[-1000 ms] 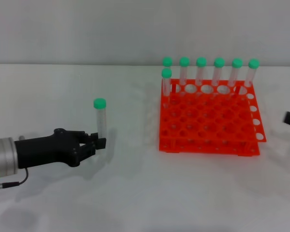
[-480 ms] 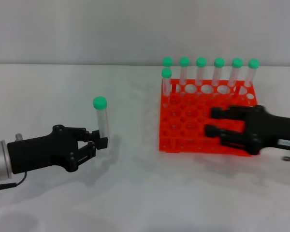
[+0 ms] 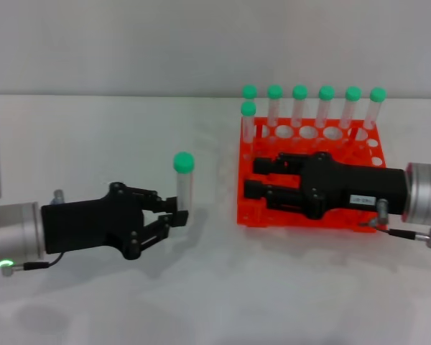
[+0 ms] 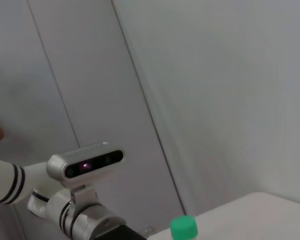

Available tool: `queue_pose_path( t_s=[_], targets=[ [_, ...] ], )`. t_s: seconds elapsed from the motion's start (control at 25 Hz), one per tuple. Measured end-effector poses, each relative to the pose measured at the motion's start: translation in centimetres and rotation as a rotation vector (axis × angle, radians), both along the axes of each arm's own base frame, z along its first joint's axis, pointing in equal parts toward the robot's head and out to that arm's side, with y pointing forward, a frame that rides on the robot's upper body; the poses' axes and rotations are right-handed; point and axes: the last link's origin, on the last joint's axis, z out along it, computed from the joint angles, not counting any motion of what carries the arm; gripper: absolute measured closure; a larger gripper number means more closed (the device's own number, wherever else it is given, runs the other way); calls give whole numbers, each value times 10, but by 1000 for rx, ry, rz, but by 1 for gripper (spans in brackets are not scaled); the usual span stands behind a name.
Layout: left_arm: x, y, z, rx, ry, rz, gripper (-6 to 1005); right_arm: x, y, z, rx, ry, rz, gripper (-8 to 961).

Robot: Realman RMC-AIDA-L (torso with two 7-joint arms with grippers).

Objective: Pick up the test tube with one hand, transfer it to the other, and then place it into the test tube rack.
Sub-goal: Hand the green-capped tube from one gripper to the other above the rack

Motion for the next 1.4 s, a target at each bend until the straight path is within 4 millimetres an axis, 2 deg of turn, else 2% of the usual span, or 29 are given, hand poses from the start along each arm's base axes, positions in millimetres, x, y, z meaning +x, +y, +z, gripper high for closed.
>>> queue_pose_path(
  t_s=[0.2, 0.52, 1.4],
  targets=[
    [8, 6, -9, -22, 16, -27, 827, -9, 2, -10, -6, 18, -13, 414],
    [14, 13, -14, -24, 30, -35, 827, -13, 5, -24, 3, -52, -4, 416],
    [24, 25, -28, -23, 52, -45, 827, -21, 12, -25, 90, -77, 54, 420]
  ],
)
